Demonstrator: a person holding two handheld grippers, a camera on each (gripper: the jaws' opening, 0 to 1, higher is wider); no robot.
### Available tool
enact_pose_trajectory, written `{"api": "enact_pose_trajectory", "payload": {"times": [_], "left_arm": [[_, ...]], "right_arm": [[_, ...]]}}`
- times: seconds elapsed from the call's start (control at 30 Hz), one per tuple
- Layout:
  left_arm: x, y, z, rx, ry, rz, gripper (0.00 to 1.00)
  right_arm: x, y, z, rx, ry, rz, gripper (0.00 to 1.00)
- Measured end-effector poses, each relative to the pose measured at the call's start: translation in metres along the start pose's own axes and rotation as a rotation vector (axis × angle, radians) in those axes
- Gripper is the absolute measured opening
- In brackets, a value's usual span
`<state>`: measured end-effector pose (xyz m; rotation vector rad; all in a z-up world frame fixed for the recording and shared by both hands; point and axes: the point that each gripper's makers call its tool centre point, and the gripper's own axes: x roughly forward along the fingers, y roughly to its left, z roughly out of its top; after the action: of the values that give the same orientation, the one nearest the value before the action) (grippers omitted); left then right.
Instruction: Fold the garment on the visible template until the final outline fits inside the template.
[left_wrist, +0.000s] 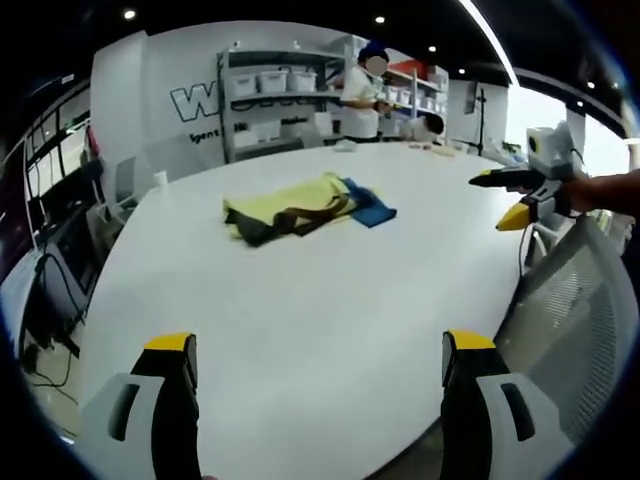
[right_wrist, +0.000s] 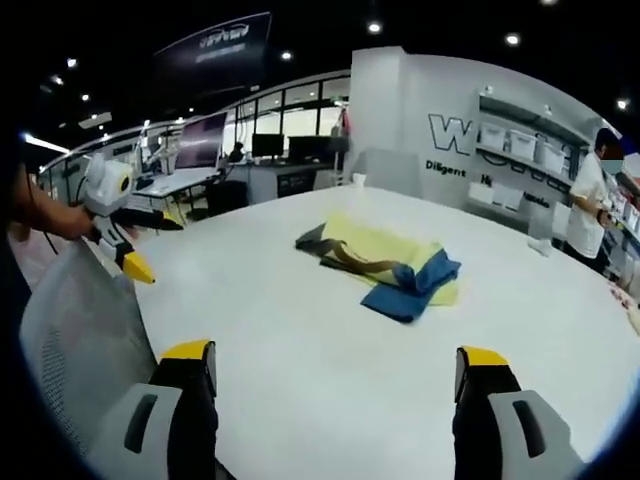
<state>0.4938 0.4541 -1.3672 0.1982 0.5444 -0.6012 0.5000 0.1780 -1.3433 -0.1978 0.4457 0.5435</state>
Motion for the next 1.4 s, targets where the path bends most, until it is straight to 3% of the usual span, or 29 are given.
{"api": "enact_pose_trajectory", "payload": {"times": [0.33, 0.47, 0.73, 0.87, 1.2, 1.3, 1.4], "left_arm": [[0.015, 0.009, 0.015, 0.074, 0.006, -0.025, 0.96], [0.027, 0.017, 0.013, 0.12, 0.036, -0.044, 0.94], [0.044, 0.031, 0.018, 0.094, 0.053, -0.052, 0.91], [0.052, 0.038, 0.025, 0.105, 0.046, -0.044, 0.81], [0.072, 0.049, 0.04, 0.071, 0.044, -0.056, 0.8], [0.08, 0.051, 0.048, 0.049, 0.027, -0.086, 0.78], [0.09, 0.056, 0.046, 0.032, 0.046, -0.1, 0.77]], "right_arm": [[0.016, -0.007, 0.012, -0.038, -0.034, 0.055, 0.97], [0.023, -0.013, 0.012, -0.029, -0.005, 0.075, 0.97], [0.034, -0.022, 0.02, -0.058, 0.015, 0.111, 0.89], [0.044, -0.024, 0.022, -0.043, 0.024, 0.118, 0.84], [0.067, -0.026, 0.015, -0.074, 0.075, 0.14, 0.73], [0.073, -0.032, 0.014, -0.06, 0.086, 0.137, 0.7], [0.078, -0.038, 0.015, -0.021, 0.078, 0.135, 0.65]]}}
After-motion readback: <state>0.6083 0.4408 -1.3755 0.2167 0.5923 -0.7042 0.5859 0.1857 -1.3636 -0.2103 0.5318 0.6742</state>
